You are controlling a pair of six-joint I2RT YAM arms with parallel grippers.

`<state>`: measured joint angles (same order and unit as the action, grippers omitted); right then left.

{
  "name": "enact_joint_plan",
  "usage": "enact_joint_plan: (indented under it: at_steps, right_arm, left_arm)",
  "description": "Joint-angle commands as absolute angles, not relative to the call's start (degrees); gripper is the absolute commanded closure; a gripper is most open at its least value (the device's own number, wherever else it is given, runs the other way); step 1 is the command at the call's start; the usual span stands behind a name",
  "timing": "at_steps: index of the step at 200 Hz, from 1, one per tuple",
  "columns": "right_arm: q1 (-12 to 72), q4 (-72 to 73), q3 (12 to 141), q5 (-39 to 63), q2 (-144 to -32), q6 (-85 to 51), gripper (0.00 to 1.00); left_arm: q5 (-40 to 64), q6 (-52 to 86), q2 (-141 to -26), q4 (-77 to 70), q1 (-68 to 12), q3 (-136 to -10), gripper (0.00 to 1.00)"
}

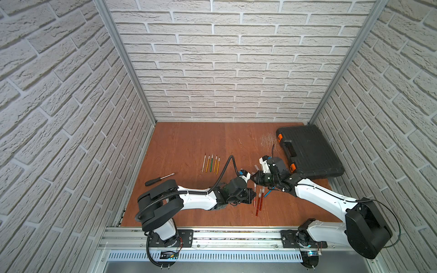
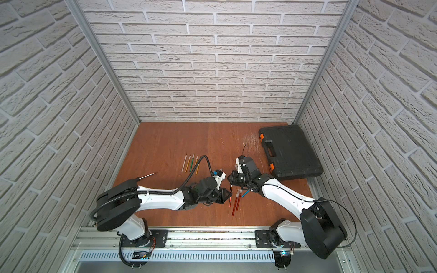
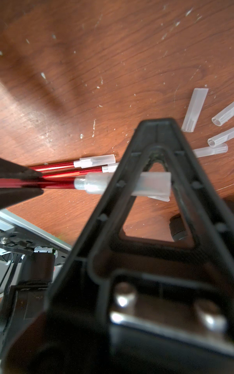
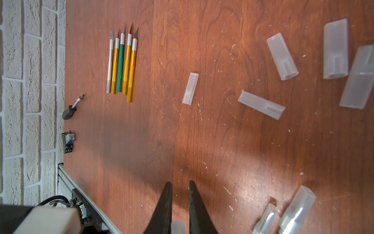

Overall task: Remove protective caps from carving knives
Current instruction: Remove the protective sleeve from the carving knife.

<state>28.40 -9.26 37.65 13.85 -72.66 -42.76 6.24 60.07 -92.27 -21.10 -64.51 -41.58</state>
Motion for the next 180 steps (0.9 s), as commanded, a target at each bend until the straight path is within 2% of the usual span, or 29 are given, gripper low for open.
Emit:
enact_joint_plan:
  at_steps: [1,72,180]
  right_arm:
    - [29.15,-8.46,37.66,13.54,-72.17,-42.02,0.86]
    - [29.16,-10.76,40.62,9.87,-73.28,-39.33,0.91]
    - [27.39,-8.28,46.26,4.82,-78.5,-38.67,0.91]
  left_arm:
    - [6.94,60.37,-92.71,-24.73,-63.93,-40.74,0.94]
    - [8.98,61.0,-92.54,-26.46,-63.5,-39.63,0.94]
    - [8.95,60.22,-91.42,-25.09,-63.59,-39.64,0.95]
